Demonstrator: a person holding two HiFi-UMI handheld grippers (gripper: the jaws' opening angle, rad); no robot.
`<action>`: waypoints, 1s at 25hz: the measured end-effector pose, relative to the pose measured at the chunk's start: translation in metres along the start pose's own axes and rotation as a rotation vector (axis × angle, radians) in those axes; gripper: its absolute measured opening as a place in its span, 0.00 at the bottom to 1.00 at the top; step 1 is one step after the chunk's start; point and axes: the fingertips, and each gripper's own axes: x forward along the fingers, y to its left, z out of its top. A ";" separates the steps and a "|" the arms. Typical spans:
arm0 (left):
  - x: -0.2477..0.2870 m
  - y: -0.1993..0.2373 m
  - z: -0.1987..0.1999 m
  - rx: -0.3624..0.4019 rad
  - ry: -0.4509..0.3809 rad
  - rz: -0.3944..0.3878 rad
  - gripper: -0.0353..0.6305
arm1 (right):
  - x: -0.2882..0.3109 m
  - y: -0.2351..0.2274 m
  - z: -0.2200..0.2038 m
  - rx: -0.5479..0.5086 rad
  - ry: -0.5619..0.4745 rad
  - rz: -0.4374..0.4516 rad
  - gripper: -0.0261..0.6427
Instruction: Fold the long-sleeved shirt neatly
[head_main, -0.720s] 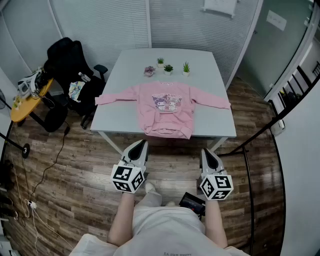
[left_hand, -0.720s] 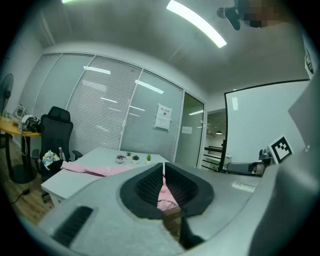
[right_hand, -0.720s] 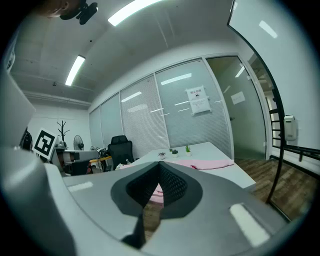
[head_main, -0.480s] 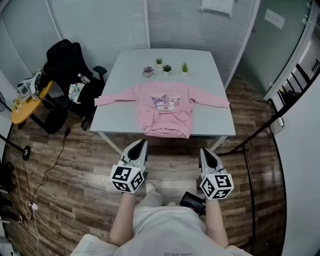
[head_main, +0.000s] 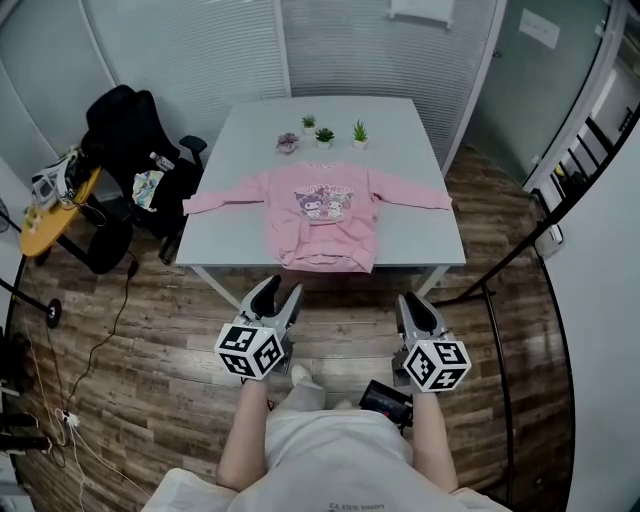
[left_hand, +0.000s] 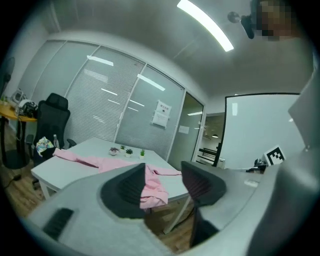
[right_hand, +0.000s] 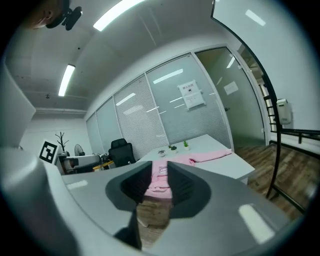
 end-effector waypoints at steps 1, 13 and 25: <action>0.003 -0.003 -0.002 -0.014 0.007 -0.014 0.45 | -0.001 -0.001 0.000 0.020 0.003 0.016 0.25; 0.036 -0.028 -0.022 0.030 0.102 -0.069 0.62 | -0.005 -0.029 -0.003 0.066 0.013 -0.003 0.41; 0.182 0.002 -0.016 0.047 0.153 -0.140 0.62 | 0.087 -0.130 0.017 0.100 0.031 -0.113 0.39</action>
